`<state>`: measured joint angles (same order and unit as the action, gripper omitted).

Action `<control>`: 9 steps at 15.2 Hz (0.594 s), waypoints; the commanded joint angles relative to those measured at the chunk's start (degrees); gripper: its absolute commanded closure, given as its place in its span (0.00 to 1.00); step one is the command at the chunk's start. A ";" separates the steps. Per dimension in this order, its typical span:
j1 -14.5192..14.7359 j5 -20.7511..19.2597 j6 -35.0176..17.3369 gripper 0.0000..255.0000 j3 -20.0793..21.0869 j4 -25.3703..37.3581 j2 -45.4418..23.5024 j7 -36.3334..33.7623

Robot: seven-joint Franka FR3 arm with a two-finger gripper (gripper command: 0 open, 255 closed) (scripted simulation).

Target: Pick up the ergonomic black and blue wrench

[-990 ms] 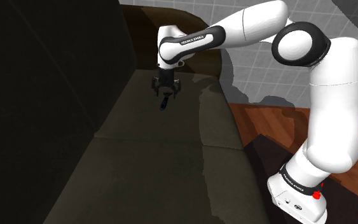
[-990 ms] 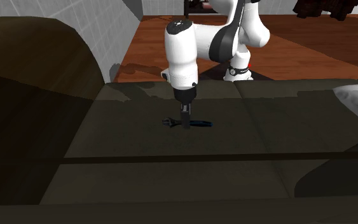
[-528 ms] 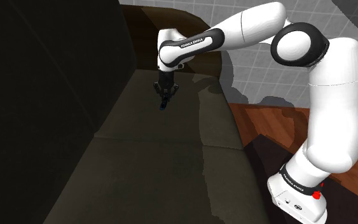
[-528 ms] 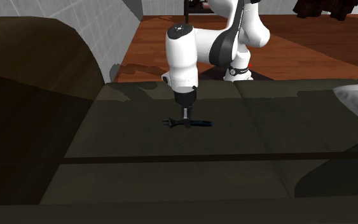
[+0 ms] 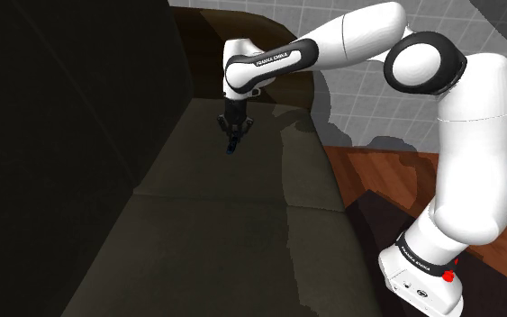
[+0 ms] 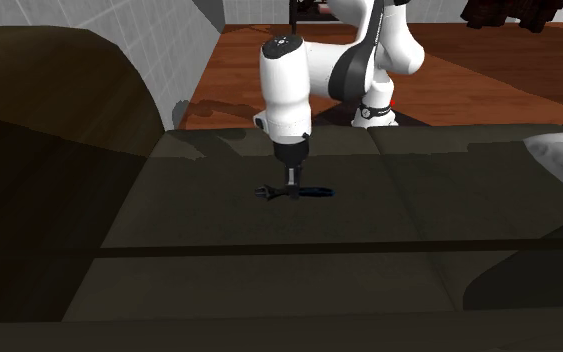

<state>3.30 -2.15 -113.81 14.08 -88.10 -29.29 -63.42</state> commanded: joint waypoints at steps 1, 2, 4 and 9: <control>-0.02 0.09 1.11 1.00 0.05 0.64 0.45 -0.02; -0.03 0.14 1.76 1.00 0.09 1.04 0.70 -0.02; -0.04 0.24 3.08 1.00 0.15 1.93 1.14 -0.04; -0.03 0.44 6.45 1.00 0.28 4.38 2.09 -0.10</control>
<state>3.22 -1.72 -108.02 14.34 -84.30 -27.28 -63.46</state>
